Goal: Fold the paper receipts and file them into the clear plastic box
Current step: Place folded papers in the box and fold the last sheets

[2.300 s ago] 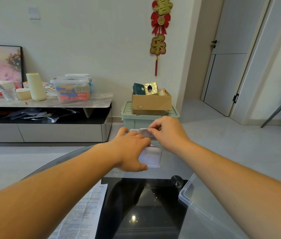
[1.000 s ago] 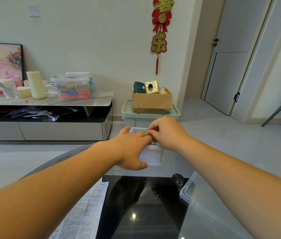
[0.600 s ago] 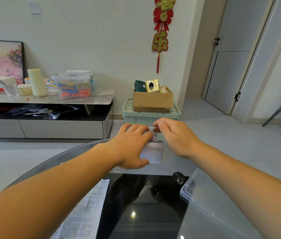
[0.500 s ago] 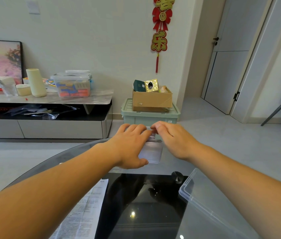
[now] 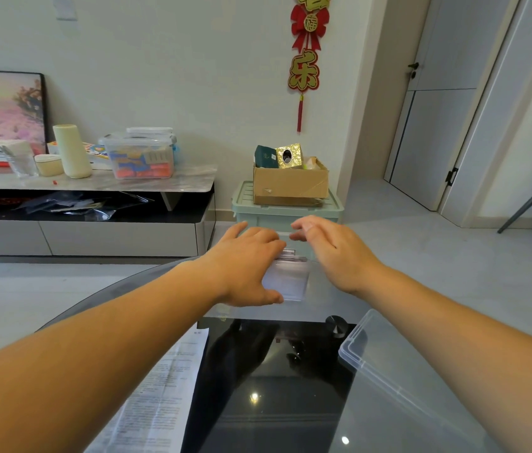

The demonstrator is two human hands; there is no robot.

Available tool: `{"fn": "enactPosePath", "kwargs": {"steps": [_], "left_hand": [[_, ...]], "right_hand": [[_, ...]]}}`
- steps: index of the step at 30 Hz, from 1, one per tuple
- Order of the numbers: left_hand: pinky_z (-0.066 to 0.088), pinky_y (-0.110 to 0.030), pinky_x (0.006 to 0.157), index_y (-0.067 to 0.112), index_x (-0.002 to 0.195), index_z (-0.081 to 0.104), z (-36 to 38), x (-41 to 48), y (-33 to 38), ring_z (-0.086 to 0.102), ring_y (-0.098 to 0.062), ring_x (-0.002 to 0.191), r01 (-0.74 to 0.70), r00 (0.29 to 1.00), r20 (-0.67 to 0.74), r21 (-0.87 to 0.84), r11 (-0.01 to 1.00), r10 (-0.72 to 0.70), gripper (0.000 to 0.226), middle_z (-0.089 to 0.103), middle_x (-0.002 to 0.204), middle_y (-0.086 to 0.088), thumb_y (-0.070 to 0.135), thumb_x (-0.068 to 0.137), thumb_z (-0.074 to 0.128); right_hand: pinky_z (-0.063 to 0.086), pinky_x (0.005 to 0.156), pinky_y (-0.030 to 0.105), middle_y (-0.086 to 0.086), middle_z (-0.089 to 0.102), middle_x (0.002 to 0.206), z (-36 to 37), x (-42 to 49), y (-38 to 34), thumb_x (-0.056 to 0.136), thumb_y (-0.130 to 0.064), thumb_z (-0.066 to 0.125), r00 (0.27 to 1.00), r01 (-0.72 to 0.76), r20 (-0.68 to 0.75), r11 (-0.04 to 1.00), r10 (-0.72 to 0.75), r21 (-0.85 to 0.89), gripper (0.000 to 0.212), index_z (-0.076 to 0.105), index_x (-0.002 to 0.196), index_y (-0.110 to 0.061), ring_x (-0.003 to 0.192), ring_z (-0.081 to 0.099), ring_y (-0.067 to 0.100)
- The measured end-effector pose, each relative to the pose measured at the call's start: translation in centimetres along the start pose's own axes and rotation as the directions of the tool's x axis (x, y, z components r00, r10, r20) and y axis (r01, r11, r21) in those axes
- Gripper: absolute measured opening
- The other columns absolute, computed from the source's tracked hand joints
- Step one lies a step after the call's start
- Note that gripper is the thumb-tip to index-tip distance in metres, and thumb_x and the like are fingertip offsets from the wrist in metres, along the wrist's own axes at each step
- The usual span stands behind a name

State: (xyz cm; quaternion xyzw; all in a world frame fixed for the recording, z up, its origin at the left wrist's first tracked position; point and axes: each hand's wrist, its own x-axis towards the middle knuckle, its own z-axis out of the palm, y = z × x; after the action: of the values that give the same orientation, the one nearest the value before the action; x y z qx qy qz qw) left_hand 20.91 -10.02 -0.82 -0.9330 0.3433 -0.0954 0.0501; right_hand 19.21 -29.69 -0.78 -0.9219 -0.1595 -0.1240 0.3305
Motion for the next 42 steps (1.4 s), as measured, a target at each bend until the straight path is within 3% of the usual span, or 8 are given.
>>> {"fn": "enactPosePath", "kwargs": {"steps": [7, 11, 14, 18, 21, 25, 30, 42], "left_hand": [[0.03, -0.037, 0.118, 0.025, 0.153, 0.026, -2.7, -6.8, -0.2, 0.034, -0.016, 0.141, 0.143, 0.976, -0.132, -0.219, 0.965, -0.175, 0.089, 0.035, 0.156, 0.005, 0.068, 0.084, 0.061], [0.046, -0.03, 0.101, 0.031, 0.131, 0.044, -2.1, -13.8, 0.8, 0.05, -0.01, 0.12, 0.277, 0.953, -0.019, -0.353, 0.894, -0.303, 0.055, 0.049, 0.134, 0.012, 0.061, 0.088, 0.06], [0.044, -0.026, 0.099, 0.038, 0.118, 0.049, -2.0, -18.9, 2.4, 0.051, -0.008, 0.113, 0.332, 0.943, 0.074, -0.287, 0.899, -0.325, 0.037, 0.049, 0.129, 0.016, 0.062, 0.09, 0.055], [0.038, -0.027, 0.106, 0.037, 0.132, 0.045, -2.3, -23.6, 4.5, 0.049, -0.01, 0.12, 0.371, 0.924, 0.161, -0.146, 0.917, -0.348, 0.051, 0.046, 0.138, 0.014, 0.068, 0.092, 0.046], [0.03, -0.029, 0.11, 0.032, 0.142, 0.038, -2.8, -26.5, 6.1, 0.044, -0.013, 0.126, 0.354, 0.918, 0.247, -0.157, 0.922, -0.31, 0.061, 0.043, 0.143, 0.013, 0.067, 0.092, 0.044], [0.029, -0.028, 0.112, 0.031, 0.142, 0.04, -3.3, -28.5, 8.5, 0.042, -0.013, 0.126, 0.301, 0.933, 0.278, -0.249, 0.921, -0.23, 0.062, 0.044, 0.142, 0.013, 0.065, 0.092, 0.049], [0.031, -0.029, 0.115, 0.038, 0.142, 0.044, -3.3, -29.5, 11.7, 0.042, -0.008, 0.129, 0.243, 0.96, 0.226, -0.364, 0.899, -0.168, 0.056, 0.047, 0.144, 0.016, 0.058, 0.091, 0.057], [0.032, -0.017, 0.108, 0.038, 0.127, 0.06, -2.6, -29.5, 14.4, 0.041, 0.002, 0.121, 0.171, 0.983, 0.148, -0.533, 0.829, -0.107, 0.036, 0.052, 0.133, 0.022, 0.045, 0.092, 0.065]], "right_hand": [[0.053, 0.084, 0.033, -0.006, 0.068, 0.104, -2.0, -4.3, -3.0, 0.105, -0.028, 0.04, 0.986, 0.058, -0.158, 0.998, -0.06, -0.017, 0.027, 0.065, 0.113, -0.021, 0.099, 0.06, 0.01], [0.049, 0.079, 0.026, -0.014, 0.066, 0.097, -1.3, -9.4, -6.1, 0.102, -0.03, 0.047, 0.999, 0.034, 0.003, 0.999, -0.034, 0.027, 0.021, 0.067, 0.106, -0.025, 0.093, 0.057, 0.005], [0.044, 0.083, 0.016, -0.023, 0.063, 0.101, 0.2, -13.9, -9.2, 0.101, -0.036, 0.051, 0.977, 0.029, 0.211, 0.999, -0.032, 0.017, 0.02, 0.068, 0.108, -0.03, 0.099, 0.053, -0.006], [0.029, 0.11, 0.017, -0.027, 0.049, 0.138, 3.1, -18.3, -12.1, 0.099, -0.05, 0.049, 0.897, 0.147, 0.425, 0.989, -0.12, -0.031, 0.035, 0.059, 0.13, -0.036, 0.13, 0.031, -0.012], [0.019, 0.1, 0.001, -0.034, 0.041, 0.14, 4.4, -20.5, -14.3, 0.1, -0.047, 0.05, 0.859, 0.171, 0.491, 0.985, -0.147, -0.005, 0.041, 0.049, 0.14, -0.039, 0.133, 0.023, -0.009], [0.022, 0.115, 0.018, -0.025, 0.037, 0.149, 4.8, -22.8, -14.9, 0.096, -0.052, 0.055, 0.854, 0.148, 0.511, 0.987, -0.099, -0.056, 0.058, 0.04, 0.148, -0.034, 0.141, 0.02, -0.002], [0.024, 0.112, 0.017, -0.028, 0.036, 0.141, 2.8, -25.9, -14.2, 0.084, -0.06, 0.067, 0.865, 0.066, 0.501, 0.992, -0.004, -0.106, 0.069, 0.043, 0.145, -0.036, 0.137, 0.02, -0.008], [0.034, 0.111, 0.024, -0.027, 0.043, 0.133, 1.7, -29.8, -12.6, 0.082, -0.056, 0.073, 0.907, -0.005, 0.418, 0.995, 0.047, -0.103, 0.034, 0.066, 0.113, -0.042, 0.13, 0.031, -0.005]]}}
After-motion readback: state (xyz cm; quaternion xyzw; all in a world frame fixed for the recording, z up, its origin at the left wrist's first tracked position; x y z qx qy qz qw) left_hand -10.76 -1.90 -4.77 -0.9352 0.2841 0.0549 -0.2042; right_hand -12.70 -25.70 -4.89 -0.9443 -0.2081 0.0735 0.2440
